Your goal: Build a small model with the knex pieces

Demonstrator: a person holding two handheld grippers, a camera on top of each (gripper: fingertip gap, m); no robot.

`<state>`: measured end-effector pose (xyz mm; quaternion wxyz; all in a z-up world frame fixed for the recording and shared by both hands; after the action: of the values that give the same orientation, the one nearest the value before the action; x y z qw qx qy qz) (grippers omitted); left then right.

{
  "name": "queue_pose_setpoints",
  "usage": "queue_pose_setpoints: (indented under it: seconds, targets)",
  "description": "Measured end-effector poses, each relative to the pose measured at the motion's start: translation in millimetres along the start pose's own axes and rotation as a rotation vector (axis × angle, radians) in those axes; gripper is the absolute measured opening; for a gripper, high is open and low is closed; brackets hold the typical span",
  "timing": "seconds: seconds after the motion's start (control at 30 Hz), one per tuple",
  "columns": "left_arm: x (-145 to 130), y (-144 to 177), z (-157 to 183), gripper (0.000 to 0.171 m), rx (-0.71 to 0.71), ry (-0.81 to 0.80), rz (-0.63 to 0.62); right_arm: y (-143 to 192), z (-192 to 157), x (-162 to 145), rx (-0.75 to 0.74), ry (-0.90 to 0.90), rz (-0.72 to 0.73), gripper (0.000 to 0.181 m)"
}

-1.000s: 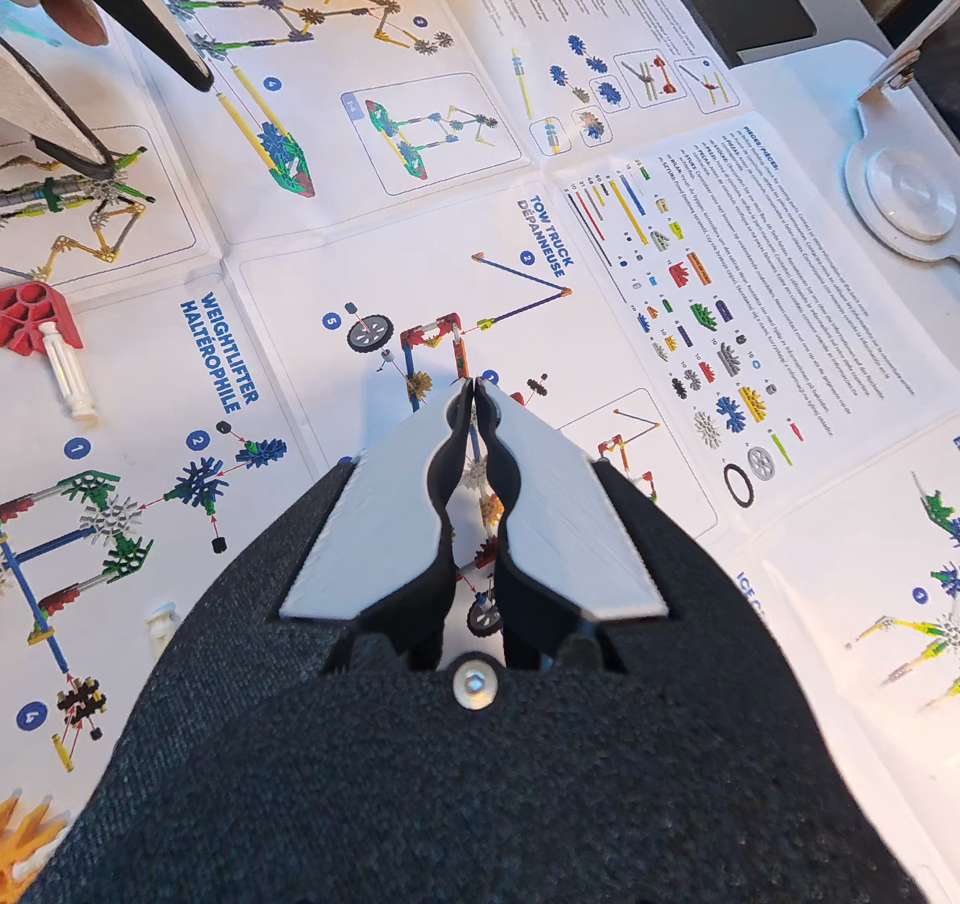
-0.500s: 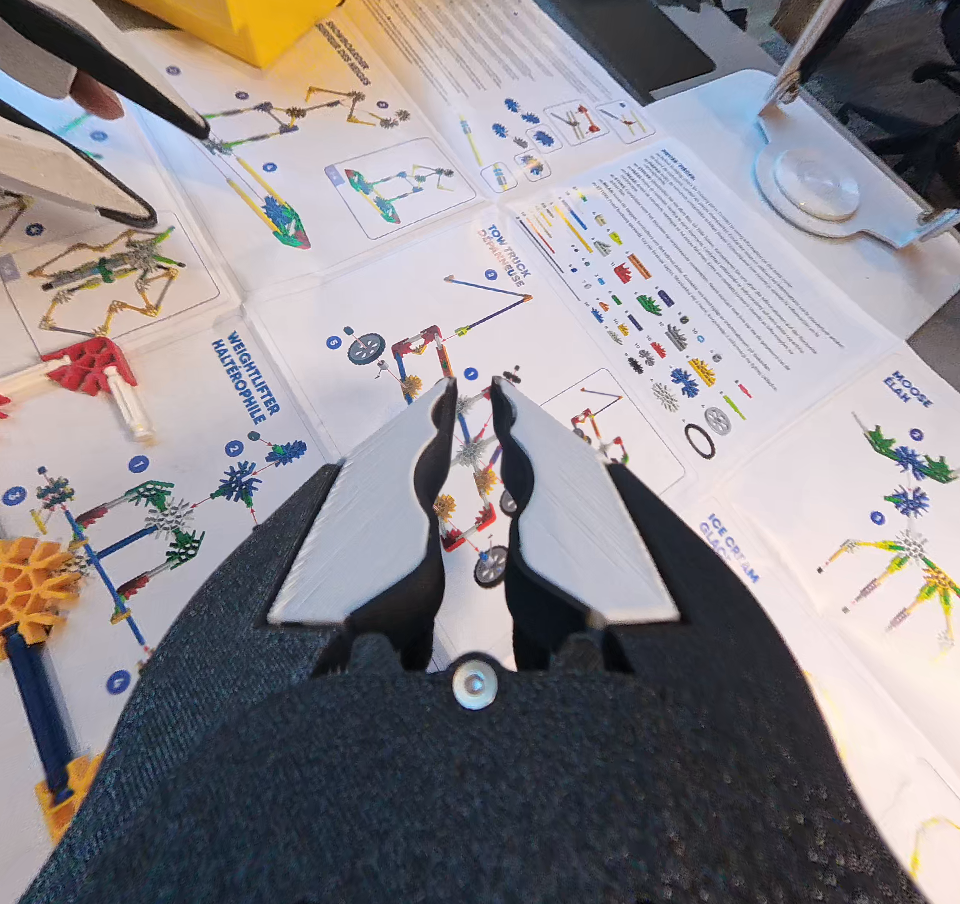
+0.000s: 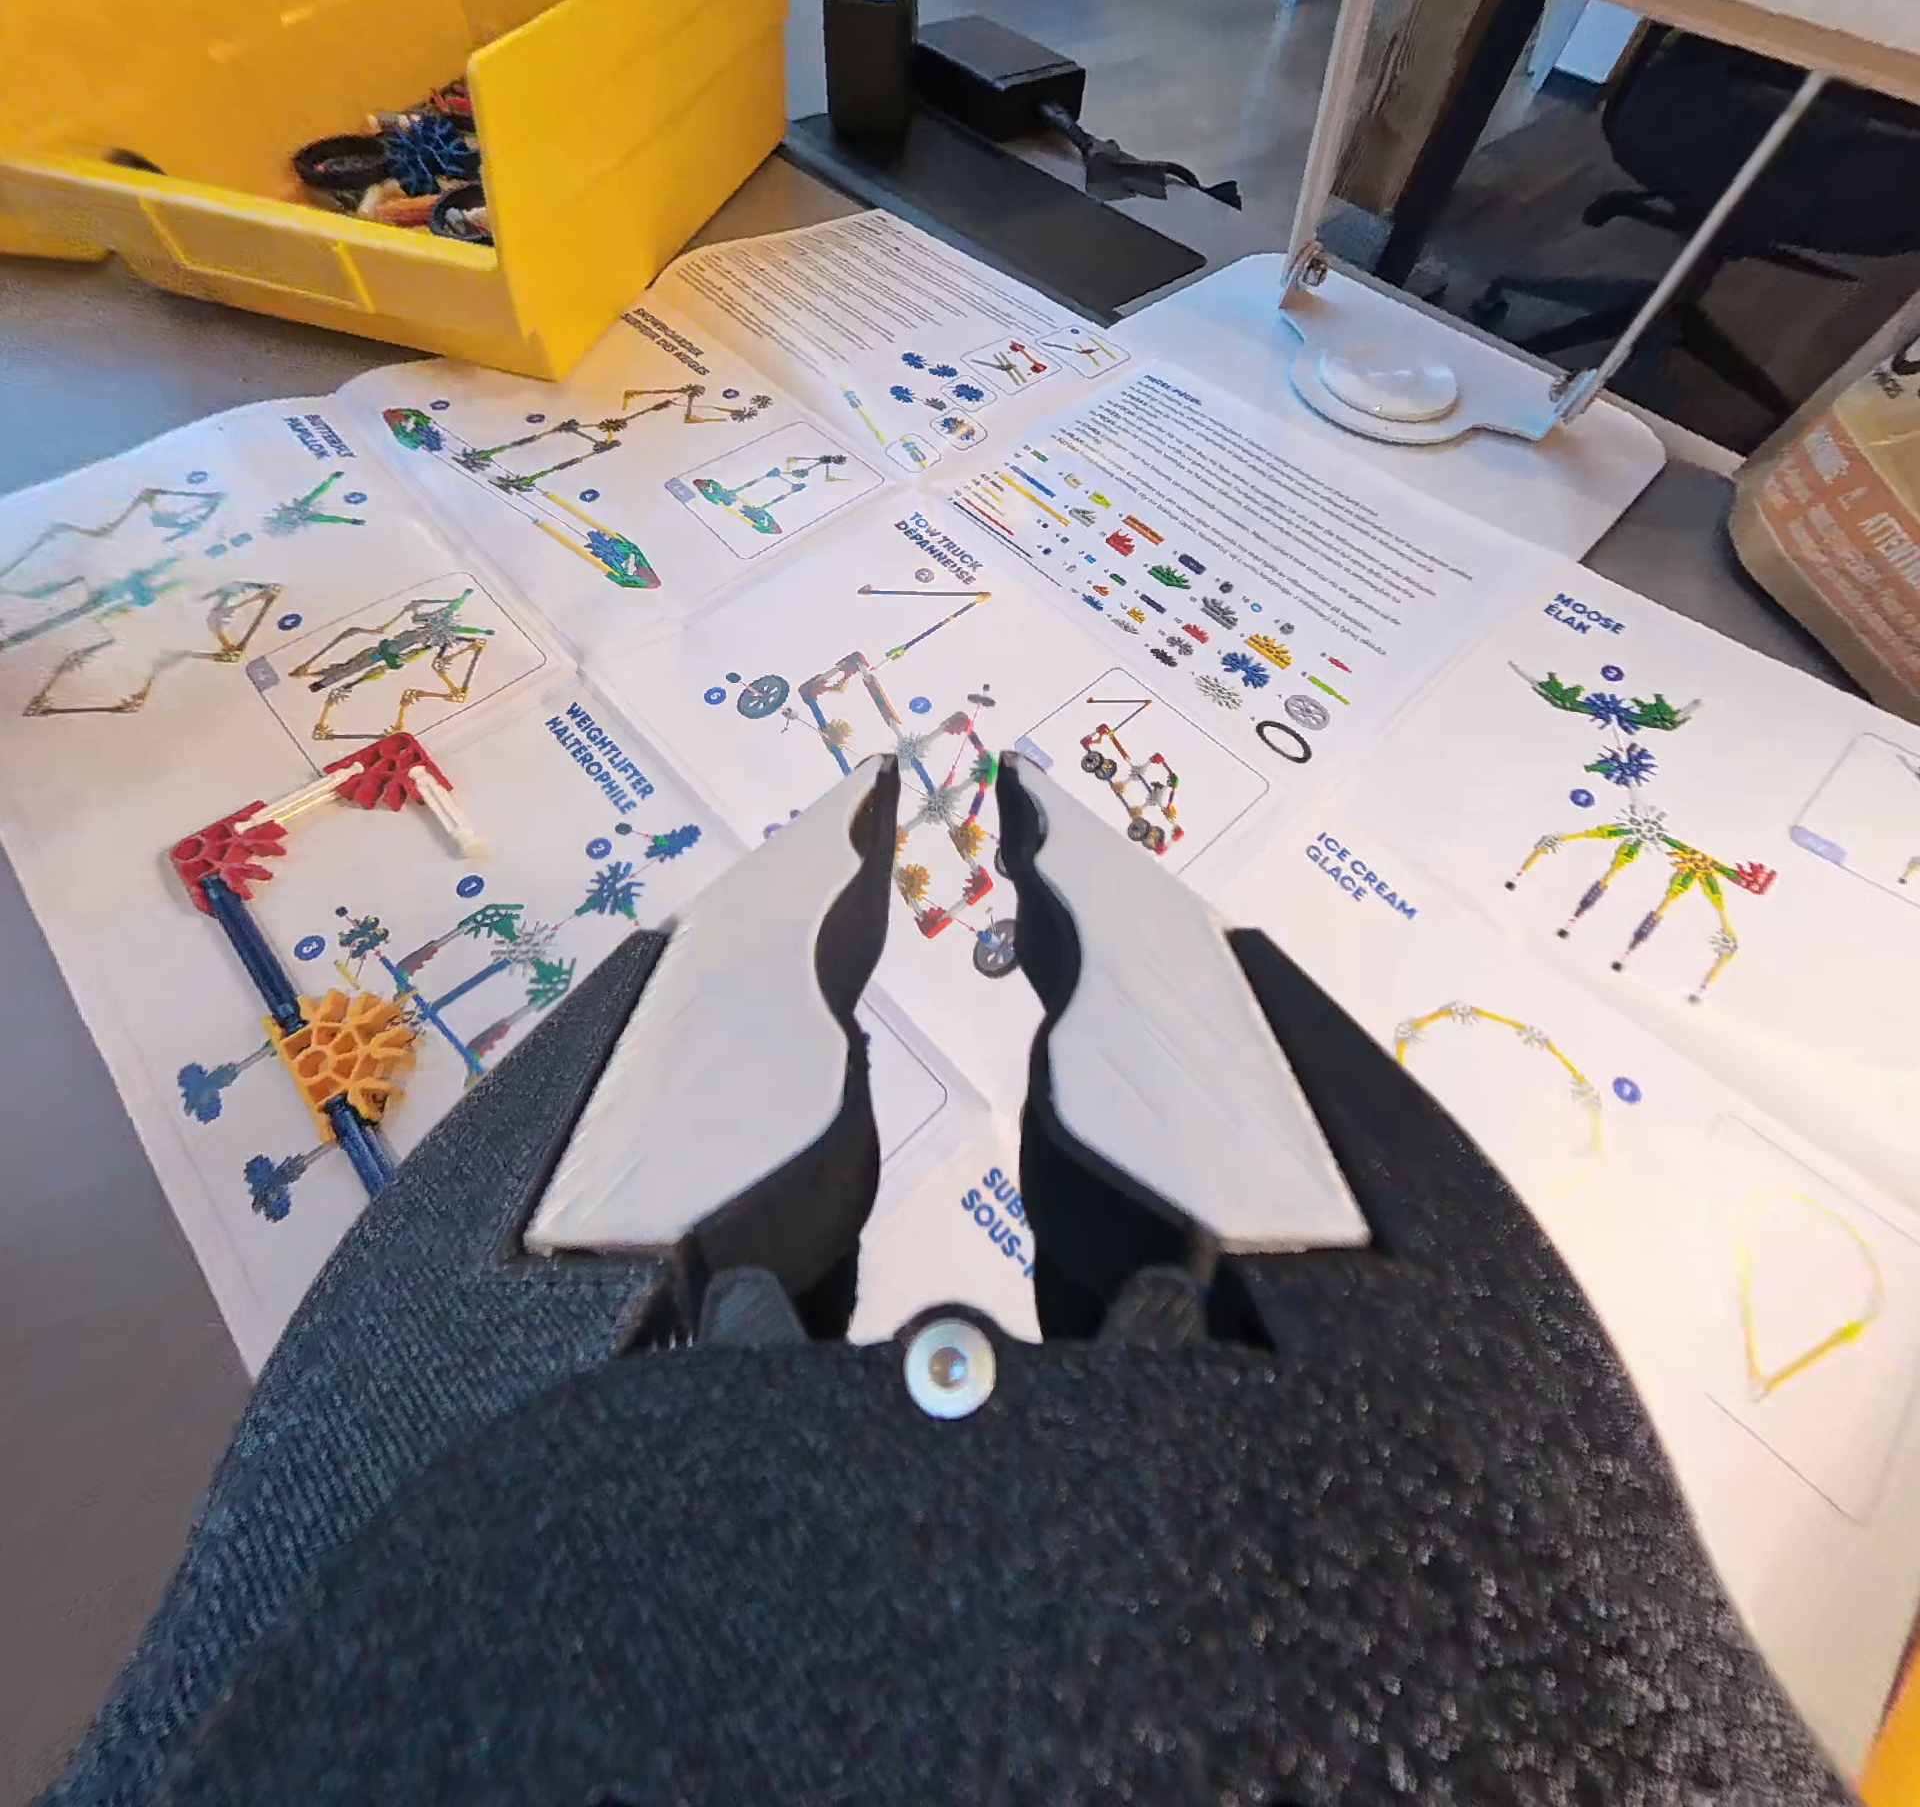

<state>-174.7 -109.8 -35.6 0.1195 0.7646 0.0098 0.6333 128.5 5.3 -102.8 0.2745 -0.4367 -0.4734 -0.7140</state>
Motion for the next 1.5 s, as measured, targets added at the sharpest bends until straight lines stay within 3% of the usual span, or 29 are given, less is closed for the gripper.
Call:
queue_pose_setpoints:
  seconds: [0.1, 0.2, 0.27, 0.33, 0.4, 0.53, 0.77, 0.97, 1.27, 1.5]
  targets:
    - [42, 62, -88, 0.025, 0.258, 0.054, 0.098, 21, 4, -2, -0.008, -0.002, 0.05, 0.018]
    - [45, 122, -180, 0.024, 0.513, 0.113, -0.003, 44, 9, -2, -0.044, 0.031, 0.107, 0.015]
    - [18, 138, -231, 0.023, 0.568, 0.166, -0.216, 57, 12, -7, -0.063, 0.036, 0.148, 0.013]
    - [-28, 137, -267, 0.027, 0.528, 0.254, -0.494, 64, 15, -14, -0.066, -0.002, 0.182, 0.013]
    - [-75, 135, -290, 0.019, 0.508, 0.306, -0.706, 66, 17, -19, -0.058, -0.058, 0.219, 0.014]
    - [-138, 130, -306, 0.016, 0.471, 0.343, -1.012, 73, 17, -14, -0.082, -0.034, 0.249, 0.014]
    - [-177, 121, -308, 0.015, 0.412, 0.415, -1.21, 78, 16, -17, -0.112, 0.001, 0.256, 0.013]
    - [-181, 119, -307, 0.01, 0.381, 0.469, -1.197, 76, 15, -21, -0.111, 0.014, 0.243, 0.013]
    - [-181, 123, -302, 0.017, 0.324, 0.533, -1.182, 75, 13, -22, -0.102, 0.015, 0.237, 0.013]
    - [-184, 122, -297, 0.007, 0.306, 0.519, -1.197, 73, 9, -23, -0.088, 0.03, 0.223, 0.014]
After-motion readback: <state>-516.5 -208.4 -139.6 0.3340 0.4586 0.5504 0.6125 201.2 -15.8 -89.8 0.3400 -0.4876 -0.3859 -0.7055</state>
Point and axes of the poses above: each gripper's, where its closed fingertips meet, y back along the fingers, x out of its top, z = x × y across the jaws, the point moved 7 cm from there along y, back along the fingers, and after that the axes turned 6 degrees about y, right-handed, at the moved point
